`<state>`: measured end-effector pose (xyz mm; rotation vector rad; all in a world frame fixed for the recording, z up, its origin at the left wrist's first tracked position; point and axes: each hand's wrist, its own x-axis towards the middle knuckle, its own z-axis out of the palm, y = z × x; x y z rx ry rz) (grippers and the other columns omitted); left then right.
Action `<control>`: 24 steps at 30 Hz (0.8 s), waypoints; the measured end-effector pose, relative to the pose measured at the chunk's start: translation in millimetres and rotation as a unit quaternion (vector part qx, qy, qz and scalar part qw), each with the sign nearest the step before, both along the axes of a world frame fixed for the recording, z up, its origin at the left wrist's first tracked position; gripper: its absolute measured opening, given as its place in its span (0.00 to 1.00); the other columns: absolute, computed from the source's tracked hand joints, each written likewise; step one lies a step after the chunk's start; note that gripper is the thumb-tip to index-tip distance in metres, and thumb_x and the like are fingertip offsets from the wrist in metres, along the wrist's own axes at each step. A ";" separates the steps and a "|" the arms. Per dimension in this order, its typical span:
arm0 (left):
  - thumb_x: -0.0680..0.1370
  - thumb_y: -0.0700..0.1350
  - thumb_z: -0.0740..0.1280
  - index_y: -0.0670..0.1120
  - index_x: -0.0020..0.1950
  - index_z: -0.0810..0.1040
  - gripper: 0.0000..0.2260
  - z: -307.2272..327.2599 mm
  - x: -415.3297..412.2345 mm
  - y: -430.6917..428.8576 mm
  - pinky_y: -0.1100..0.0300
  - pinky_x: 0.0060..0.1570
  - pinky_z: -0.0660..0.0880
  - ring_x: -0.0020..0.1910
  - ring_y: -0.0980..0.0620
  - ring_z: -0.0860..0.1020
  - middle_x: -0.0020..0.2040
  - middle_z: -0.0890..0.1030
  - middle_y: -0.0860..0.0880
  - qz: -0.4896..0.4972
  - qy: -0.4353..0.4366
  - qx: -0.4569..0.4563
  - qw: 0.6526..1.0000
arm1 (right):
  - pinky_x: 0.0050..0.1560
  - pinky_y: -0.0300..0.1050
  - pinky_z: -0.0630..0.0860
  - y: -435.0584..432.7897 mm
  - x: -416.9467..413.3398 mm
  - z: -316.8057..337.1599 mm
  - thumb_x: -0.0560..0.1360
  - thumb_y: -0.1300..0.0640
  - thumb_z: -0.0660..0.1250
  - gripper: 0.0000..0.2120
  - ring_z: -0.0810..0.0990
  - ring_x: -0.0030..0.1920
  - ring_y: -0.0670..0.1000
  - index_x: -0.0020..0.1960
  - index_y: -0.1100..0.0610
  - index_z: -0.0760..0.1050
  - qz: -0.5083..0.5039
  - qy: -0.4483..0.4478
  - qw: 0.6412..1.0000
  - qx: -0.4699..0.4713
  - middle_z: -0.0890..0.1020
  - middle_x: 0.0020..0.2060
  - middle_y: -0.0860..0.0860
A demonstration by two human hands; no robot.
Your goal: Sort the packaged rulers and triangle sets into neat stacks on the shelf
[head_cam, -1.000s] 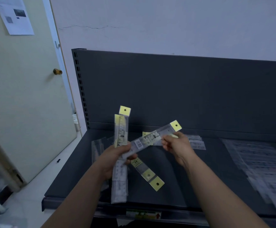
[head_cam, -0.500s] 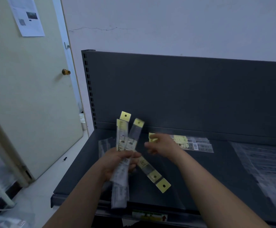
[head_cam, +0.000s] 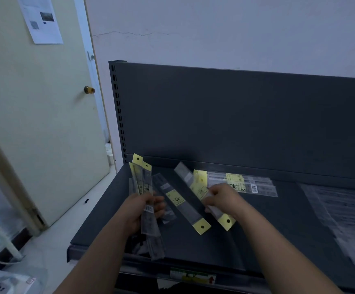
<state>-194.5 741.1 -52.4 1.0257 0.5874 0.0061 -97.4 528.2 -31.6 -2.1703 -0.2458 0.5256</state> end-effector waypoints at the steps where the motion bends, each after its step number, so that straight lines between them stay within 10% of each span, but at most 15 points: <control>1: 0.80 0.37 0.61 0.37 0.54 0.73 0.05 1.6 0.3 -2.3 0.57 0.29 0.80 0.31 0.47 0.80 0.39 0.80 0.40 0.003 -0.004 -0.005 1.000 | 0.38 0.44 0.81 -7.1 2.0 2.9 0.74 0.65 0.68 0.06 0.84 0.35 0.51 0.51 0.64 0.78 0.003 0.028 0.997 0.068 0.83 0.40 0.56; 8: 0.73 0.49 0.72 0.42 0.48 0.79 0.11 19.8 8.8 -13.5 0.61 0.27 0.77 0.28 0.52 0.79 0.37 0.80 0.44 -0.042 -0.049 0.072 0.995 | 0.42 0.37 0.78 -36.5 12.9 23.6 0.72 0.64 0.71 0.05 0.83 0.38 0.51 0.44 0.54 0.81 0.189 0.110 0.975 0.028 0.85 0.38 0.49; 14: 0.76 0.41 0.70 0.41 0.49 0.77 0.06 21.9 18.0 -17.7 0.62 0.26 0.77 0.26 0.52 0.80 0.34 0.82 0.44 0.022 -0.047 0.066 0.996 | 0.30 0.38 0.74 -47.6 19.2 20.8 0.67 0.62 0.77 0.12 0.82 0.32 0.48 0.47 0.58 0.79 -0.022 0.069 0.988 0.136 0.84 0.34 0.53; 19: 0.75 0.44 0.71 0.40 0.50 0.77 0.09 22.2 13.0 -17.6 0.63 0.25 0.76 0.25 0.53 0.78 0.33 0.81 0.44 -0.037 -0.046 0.064 0.996 | 0.29 0.36 0.77 -40.9 28.1 11.1 0.71 0.70 0.70 0.15 0.78 0.32 0.49 0.55 0.60 0.73 -0.213 0.102 0.872 0.429 0.80 0.37 0.55; 24: 0.71 0.55 0.72 0.39 0.52 0.79 0.21 26.2 7.8 -9.2 0.58 0.29 0.77 0.29 0.48 0.78 0.36 0.82 0.42 -0.099 -0.015 0.051 0.994 | 0.30 0.37 0.78 -40.1 37.3 21.4 0.74 0.69 0.67 0.12 0.77 0.34 0.49 0.56 0.61 0.71 -0.191 0.070 0.895 0.397 0.79 0.36 0.54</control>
